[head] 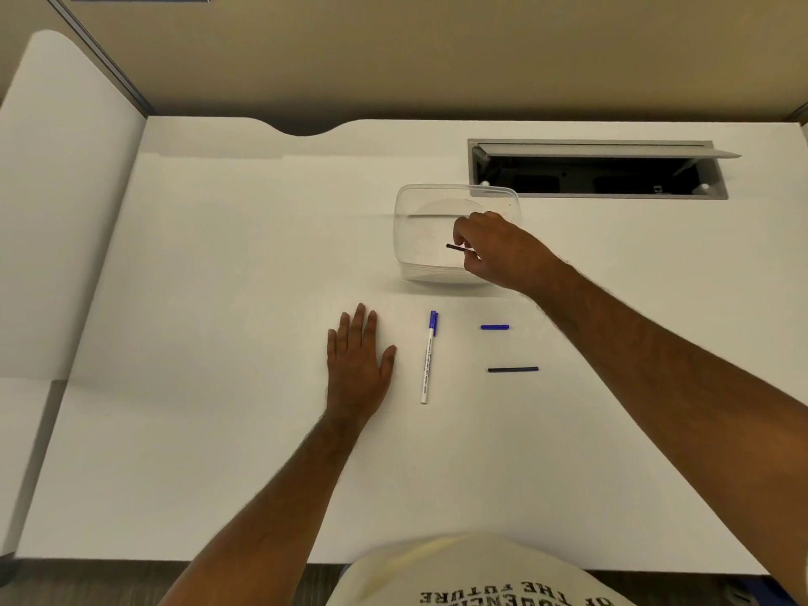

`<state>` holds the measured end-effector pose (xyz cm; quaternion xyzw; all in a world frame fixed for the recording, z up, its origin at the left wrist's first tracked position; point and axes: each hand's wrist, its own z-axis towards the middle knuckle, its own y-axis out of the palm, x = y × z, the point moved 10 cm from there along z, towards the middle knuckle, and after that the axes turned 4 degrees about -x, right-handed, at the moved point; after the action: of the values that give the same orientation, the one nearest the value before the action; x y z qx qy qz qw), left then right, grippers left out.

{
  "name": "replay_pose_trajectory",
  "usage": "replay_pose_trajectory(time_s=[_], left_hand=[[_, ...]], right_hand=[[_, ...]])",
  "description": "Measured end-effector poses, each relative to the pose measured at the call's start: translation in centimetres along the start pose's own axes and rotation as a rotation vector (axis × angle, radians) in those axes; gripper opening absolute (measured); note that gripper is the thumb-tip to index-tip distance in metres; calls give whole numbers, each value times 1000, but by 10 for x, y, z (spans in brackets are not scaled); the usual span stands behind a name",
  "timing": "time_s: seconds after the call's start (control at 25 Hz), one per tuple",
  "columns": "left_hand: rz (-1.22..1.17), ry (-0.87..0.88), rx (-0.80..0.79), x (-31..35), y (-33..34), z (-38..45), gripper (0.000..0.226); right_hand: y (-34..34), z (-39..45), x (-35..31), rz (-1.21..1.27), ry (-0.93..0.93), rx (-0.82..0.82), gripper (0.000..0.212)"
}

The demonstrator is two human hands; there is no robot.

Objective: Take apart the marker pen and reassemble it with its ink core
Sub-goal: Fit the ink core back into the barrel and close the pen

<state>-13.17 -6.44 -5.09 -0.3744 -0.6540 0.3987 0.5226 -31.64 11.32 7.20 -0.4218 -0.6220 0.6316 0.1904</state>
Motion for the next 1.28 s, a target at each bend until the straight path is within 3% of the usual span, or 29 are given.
replay_pose_trajectory(time_s=[0.36,0.52,0.68,0.84,1.08,1.28], left_hand=[[-78,21,20,2,-4,1,64],[-146,87,122,14,-14,-1,52],[-209,52,187,37,-23,-3,41],[-203,-68,46,54,-13,6,25],[-33,-130,-158,66,6,11,35],[196,-31,-223,76,10,14,39]], right_hand=[[-19,-50,14,232,87,274,13],[-11,-87,22,369,170,302,11],[20,-117,18,390,169,205,9],[70,-142,23,286,185,-13,8],[102,-167,35,150,248,-179,11],[112,-171,39,134,290,-216,7]])
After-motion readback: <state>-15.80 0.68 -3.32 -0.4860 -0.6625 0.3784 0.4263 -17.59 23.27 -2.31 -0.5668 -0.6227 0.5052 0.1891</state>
